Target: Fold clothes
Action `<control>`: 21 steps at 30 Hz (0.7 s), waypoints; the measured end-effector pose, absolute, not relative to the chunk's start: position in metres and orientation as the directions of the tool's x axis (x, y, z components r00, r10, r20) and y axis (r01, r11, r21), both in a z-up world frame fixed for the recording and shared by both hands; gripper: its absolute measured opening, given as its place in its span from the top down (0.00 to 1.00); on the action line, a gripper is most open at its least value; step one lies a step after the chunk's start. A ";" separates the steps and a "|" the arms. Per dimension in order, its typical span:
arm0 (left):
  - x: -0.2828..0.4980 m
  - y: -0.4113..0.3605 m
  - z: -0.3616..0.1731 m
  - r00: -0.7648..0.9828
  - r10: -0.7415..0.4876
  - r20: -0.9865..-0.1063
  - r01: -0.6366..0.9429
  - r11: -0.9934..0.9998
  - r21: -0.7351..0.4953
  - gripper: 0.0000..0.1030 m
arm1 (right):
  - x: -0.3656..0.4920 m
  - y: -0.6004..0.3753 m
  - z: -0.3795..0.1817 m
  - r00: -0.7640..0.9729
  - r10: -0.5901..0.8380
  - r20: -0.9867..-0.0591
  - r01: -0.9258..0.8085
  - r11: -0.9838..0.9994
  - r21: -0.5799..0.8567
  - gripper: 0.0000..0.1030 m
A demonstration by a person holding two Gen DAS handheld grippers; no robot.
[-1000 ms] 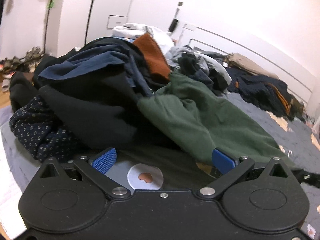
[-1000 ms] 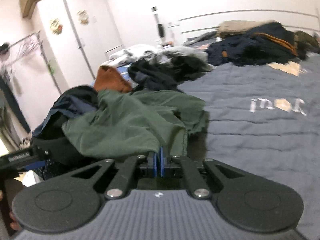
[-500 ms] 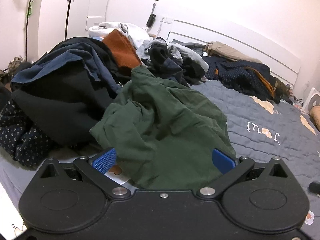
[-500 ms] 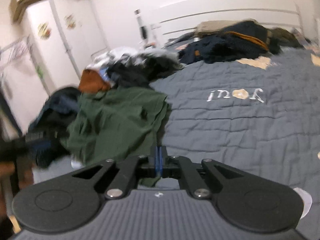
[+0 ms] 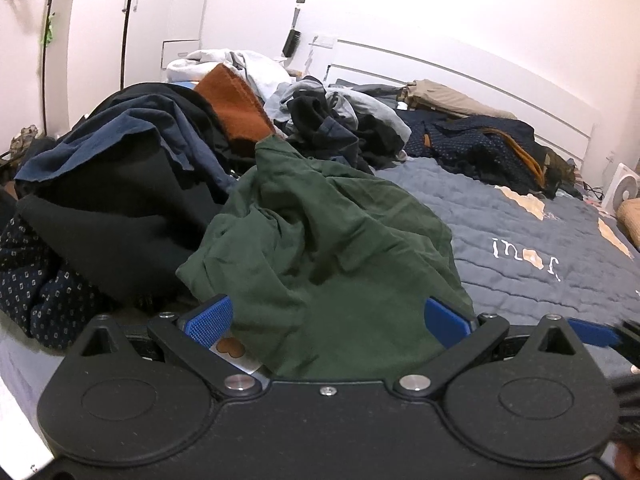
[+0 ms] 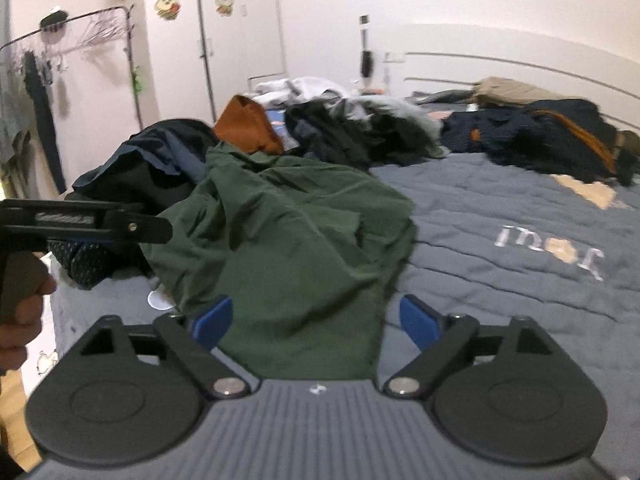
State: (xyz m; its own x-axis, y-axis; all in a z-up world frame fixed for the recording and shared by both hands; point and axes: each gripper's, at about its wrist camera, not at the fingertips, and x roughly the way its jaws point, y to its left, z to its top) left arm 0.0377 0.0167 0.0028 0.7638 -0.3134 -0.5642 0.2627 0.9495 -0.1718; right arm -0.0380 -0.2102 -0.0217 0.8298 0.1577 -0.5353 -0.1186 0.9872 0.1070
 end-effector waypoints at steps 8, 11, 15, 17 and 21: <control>0.040 0.020 0.003 0.762 -0.326 -0.559 0.286 0.945 -0.160 0.00 | 0.037 -0.202 -0.028 0.786 0.222 -0.577 -0.197 0.975 0.107 0.11; 0.042 0.023 0.004 0.759 -0.337 -0.557 0.287 0.941 -0.178 0.00 | 0.064 -0.196 -0.030 0.773 0.232 -0.590 -0.214 0.972 0.100 0.11; 0.043 0.026 0.006 0.757 -0.346 -0.554 0.287 0.938 -0.194 0.00 | 0.096 -0.186 -0.035 0.755 0.243 -0.609 -0.241 0.967 0.087 0.11; 0.044 0.029 0.006 0.757 -0.346 -0.555 0.280 0.938 -0.203 0.00 | 0.111 -0.179 -0.041 0.735 0.242 -0.634 -0.254 0.964 0.074 0.11; 0.046 0.032 0.006 0.754 -0.349 -0.556 0.269 0.937 -0.223 0.00 | 0.130 -0.163 -0.060 0.684 0.228 -0.693 -0.274 0.961 0.046 0.12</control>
